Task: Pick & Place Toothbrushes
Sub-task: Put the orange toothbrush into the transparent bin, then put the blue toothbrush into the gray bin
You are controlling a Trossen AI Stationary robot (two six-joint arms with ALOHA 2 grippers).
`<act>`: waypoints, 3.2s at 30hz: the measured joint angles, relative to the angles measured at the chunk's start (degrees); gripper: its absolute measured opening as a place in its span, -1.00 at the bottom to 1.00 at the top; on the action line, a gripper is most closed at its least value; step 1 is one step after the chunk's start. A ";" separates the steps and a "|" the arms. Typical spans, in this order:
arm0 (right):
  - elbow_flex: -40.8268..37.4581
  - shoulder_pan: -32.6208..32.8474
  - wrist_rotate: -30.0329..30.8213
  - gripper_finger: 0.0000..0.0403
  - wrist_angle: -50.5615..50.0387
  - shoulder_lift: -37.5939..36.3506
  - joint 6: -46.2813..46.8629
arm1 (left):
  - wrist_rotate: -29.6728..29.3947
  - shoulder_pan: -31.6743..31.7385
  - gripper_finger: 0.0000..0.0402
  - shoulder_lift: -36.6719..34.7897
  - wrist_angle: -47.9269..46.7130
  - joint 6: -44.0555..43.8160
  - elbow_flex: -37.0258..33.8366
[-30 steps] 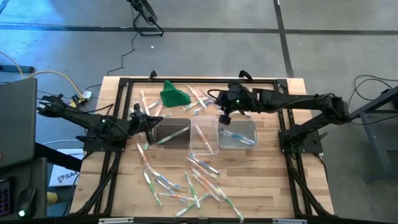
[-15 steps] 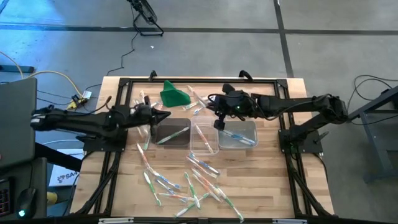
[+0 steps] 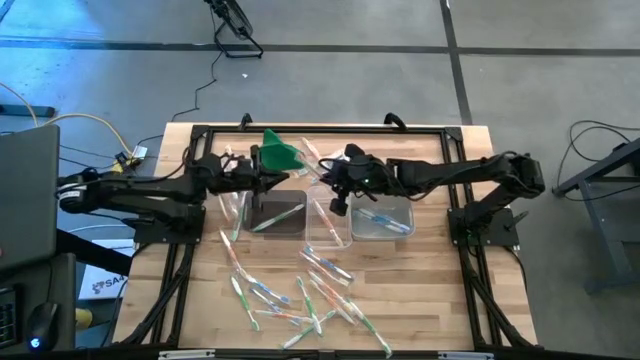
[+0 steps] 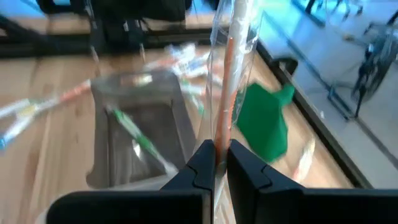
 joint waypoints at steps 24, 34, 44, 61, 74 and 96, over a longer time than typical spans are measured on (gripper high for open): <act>-0.05 1.00 0.28 -0.93 0.18 3.15 13.48 | -1.54 -0.12 -0.24 3.33 5.57 -4.98 0.25; -0.05 2.98 0.44 -0.93 -7.08 3.13 26.05 | -1.61 -0.12 -0.24 3.33 5.14 -4.46 0.25; -0.05 5.24 1.71 -0.93 -7.85 7.91 35.79 | -1.72 -0.12 -0.24 3.33 3.67 -4.39 0.25; -0.05 5.95 -1.72 -0.93 -15.70 11.35 51.41 | -1.67 -0.12 -0.24 3.30 1.98 -4.74 0.25; -0.02 5.95 -8.19 -0.93 -14.73 15.05 49.68 | -1.65 -0.12 -0.24 3.30 0.43 -4.76 0.21; -0.05 5.79 -6.64 -0.52 -14.14 13.21 40.74 | -1.65 -0.12 -0.24 3.30 0.04 -4.96 0.21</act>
